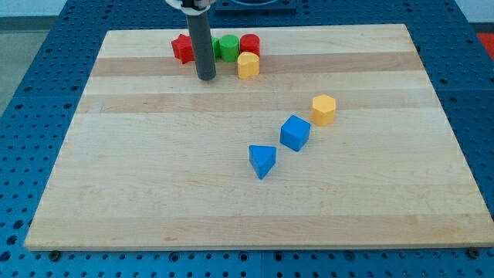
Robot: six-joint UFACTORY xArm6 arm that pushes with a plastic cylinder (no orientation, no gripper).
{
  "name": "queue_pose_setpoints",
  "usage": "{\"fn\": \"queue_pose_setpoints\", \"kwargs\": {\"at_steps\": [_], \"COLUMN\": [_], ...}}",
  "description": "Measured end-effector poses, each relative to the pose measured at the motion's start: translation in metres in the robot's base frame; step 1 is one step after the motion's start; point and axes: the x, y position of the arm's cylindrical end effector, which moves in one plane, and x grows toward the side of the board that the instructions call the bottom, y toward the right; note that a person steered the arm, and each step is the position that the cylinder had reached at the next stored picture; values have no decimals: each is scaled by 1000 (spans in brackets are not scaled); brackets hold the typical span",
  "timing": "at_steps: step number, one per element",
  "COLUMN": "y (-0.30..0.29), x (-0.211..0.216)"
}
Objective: Slide the heart to the top left of the cube
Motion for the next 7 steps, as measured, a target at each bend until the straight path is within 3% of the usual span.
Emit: {"fn": "queue_pose_setpoints", "kwargs": {"at_steps": [2, 7], "y": [26, 100], "x": [-20, -14]}}
